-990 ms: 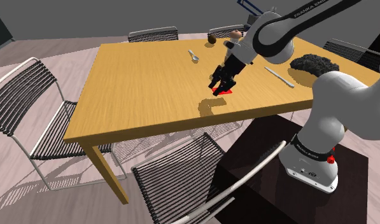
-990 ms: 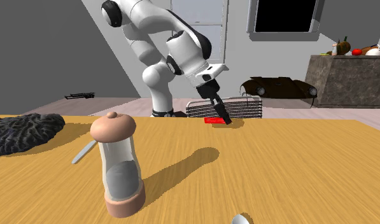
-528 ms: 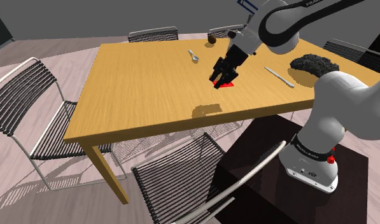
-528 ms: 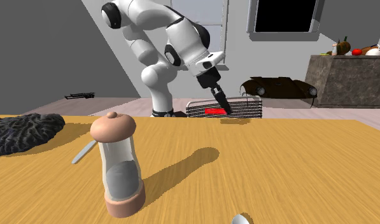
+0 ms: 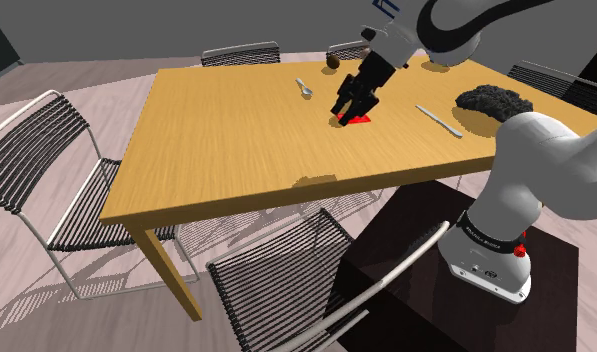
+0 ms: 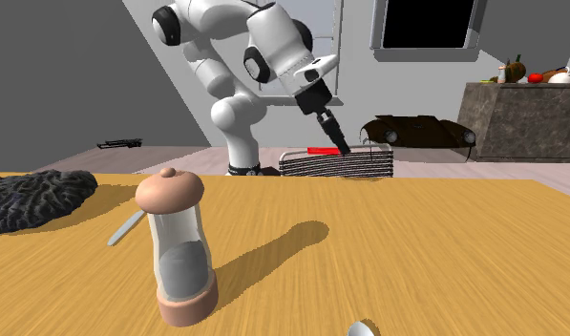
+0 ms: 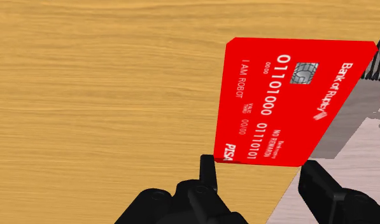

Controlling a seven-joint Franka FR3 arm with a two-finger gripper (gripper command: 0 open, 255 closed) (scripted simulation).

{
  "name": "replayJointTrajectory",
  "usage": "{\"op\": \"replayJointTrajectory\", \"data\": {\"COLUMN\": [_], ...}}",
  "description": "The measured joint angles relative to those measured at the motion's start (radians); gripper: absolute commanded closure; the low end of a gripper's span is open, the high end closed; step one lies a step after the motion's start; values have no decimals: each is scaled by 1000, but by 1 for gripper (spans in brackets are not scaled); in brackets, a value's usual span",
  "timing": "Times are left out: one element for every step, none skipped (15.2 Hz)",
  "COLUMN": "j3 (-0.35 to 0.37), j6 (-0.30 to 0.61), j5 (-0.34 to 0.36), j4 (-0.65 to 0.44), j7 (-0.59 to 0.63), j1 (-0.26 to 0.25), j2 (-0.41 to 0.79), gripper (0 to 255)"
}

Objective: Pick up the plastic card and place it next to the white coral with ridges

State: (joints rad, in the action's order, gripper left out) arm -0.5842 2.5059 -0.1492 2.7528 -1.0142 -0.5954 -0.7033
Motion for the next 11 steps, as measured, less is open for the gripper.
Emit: {"op": "replayJointTrajectory", "data": {"j3": [6,14,20,26,32,42,47,47,44,48,44], "j6": [-14,-28,-41,-54,-70,-86,-99,-114,-134,-158,-187], "j5": [2,5,7,9,11,15,16,24,34,48,64], "j4": [-10,-17,-24,-34,-47,-51,-61,-56,-50,-32,-15], "j7": [6,15,21,27,35,45,50,49,43,42,33], "j1": [3,7,11,14,16,23,25,38,56,84,114], "j2": [-4,-10,-16,-21,-23,-36,-39,-56,-78,-116,-155], "gripper": [255,255,255,255,255,255,255,255,255,255,255]}}
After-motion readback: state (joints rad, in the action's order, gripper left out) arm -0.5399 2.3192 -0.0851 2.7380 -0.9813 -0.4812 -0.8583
